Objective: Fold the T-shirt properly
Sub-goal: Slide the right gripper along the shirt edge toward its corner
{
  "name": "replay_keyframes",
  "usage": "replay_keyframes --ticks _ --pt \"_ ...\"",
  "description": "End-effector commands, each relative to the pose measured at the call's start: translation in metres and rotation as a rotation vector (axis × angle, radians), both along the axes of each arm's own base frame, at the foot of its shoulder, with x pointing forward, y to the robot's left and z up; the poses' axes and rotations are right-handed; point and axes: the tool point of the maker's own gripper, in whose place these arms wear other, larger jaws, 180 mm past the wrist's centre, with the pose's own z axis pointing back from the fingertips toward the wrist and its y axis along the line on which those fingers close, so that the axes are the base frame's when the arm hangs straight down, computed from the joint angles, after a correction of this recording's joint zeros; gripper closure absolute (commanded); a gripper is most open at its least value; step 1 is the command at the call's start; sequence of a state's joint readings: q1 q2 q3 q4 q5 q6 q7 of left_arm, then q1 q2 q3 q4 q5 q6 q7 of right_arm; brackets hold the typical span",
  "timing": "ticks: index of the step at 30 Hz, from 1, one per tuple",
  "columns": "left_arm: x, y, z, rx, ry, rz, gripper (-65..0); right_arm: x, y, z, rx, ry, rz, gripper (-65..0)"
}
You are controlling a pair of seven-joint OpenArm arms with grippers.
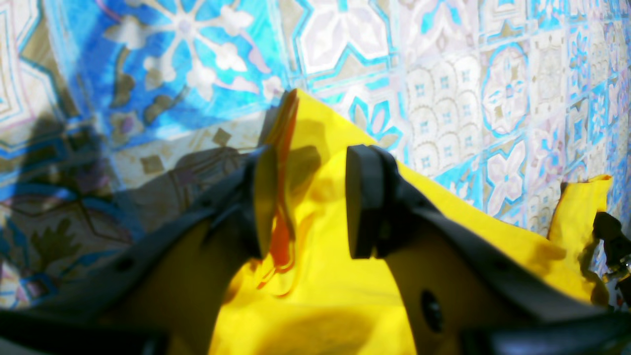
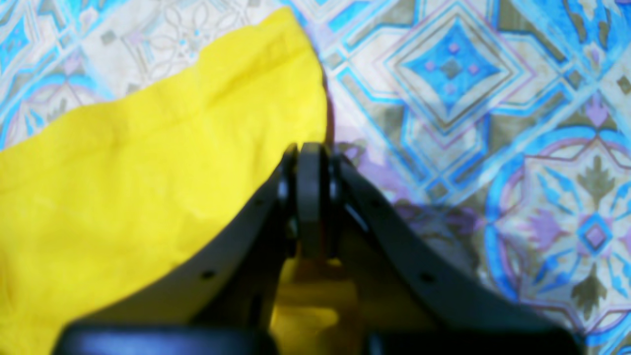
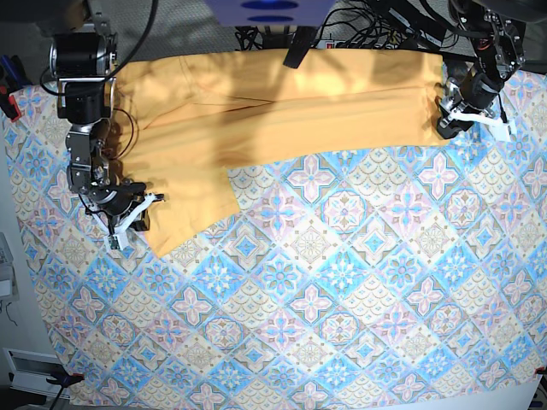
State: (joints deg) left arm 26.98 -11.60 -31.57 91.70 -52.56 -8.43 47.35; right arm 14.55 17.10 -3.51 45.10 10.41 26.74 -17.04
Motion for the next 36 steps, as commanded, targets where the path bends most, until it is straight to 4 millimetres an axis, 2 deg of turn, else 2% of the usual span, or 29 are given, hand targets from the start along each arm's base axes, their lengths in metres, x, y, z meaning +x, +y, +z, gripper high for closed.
replay_keyframes --ticks 1,7,9,14,19,25,31,36 --pt "0.006 0.005 0.009 0.018 -0.029 -0.007 -23.1 0.005 0.001 0.009 -0.011 -0.012 0.025 -0.4" --pt "0.005 0.006 0.008 0.020 -0.026 -0.007 -23.1 -0.004 -0.016 0.042 -0.046 -0.067 0.002 -0.4" --pt "0.006 0.006 0.008 0.021 -0.027 -0.007 -23.1 -0.014 -0.018 0.051 -0.052 -0.070 0.032 -0.4" --pt "0.005 0.006 0.008 0.022 -0.025 -0.007 -23.1 -0.043 -0.039 0.071 -0.104 -0.079 0.014 -0.4" --pt "0.006 0.006 0.008 0.022 -0.027 -0.007 -23.1 -0.077 -0.041 0.074 -0.149 -0.062 0.039 -0.4" --pt "0.012 0.006 0.010 0.024 -0.039 -0.007 -23.1 -0.116 -0.026 0.081 -0.121 -0.063 0.085 -0.4" --pt "0.013 0.006 0.011 0.024 -0.042 -0.007 -23.1 -0.147 -0.038 0.097 -0.103 -0.073 0.036 -0.4" --pt "0.013 0.006 0.011 0.023 -0.042 -0.006 -23.1 -0.165 -0.045 0.105 -0.110 -0.068 0.020 -0.4"
